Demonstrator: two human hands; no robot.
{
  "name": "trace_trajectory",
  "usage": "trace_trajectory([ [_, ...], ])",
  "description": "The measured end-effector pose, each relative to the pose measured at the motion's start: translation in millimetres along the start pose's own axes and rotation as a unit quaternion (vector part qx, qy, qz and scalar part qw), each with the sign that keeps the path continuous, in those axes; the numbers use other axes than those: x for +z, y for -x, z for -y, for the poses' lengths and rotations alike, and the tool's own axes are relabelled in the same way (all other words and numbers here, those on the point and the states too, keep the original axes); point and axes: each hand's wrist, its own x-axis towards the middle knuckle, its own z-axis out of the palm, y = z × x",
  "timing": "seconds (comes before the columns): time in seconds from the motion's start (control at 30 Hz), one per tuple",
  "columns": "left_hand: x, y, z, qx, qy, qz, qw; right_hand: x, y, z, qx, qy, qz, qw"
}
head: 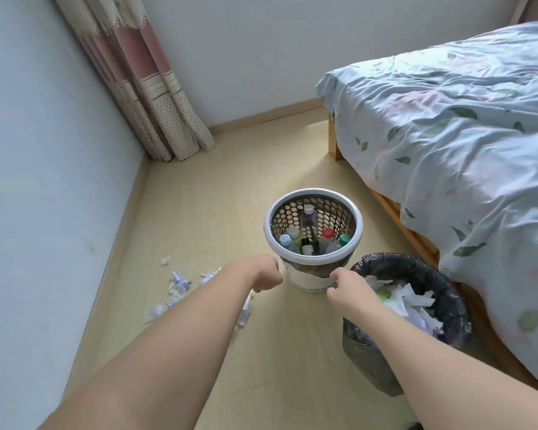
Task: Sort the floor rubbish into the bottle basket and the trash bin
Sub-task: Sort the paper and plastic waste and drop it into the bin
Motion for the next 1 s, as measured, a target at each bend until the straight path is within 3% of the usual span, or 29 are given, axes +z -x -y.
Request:
trace_trajectory([
  [0.13,-1,28,96,-0.033,0.019,-0.024,0.999,46,12,80,-0.067,0.048,0.057,0.995],
  [0.33,52,37,240,-0.083,0.052,-0.024,0.995,135,17,169,-0.140,0.100,0.129,0.977],
  [0.57,132,-20,387,-0.160,0.145,0.000,0.976,243,-57,240,-0.168,0.186,0.179,0.951],
  [0.83,141,-175,516,-0.213,0.253,-0.167,0.929,362,-220,296,-0.214,0.230,0.183,0.932],
  [1.0,121,-269,547,-0.201,0.310,-0.227,0.901,413,-269,295,-0.208,0.237,0.167,0.934],
])
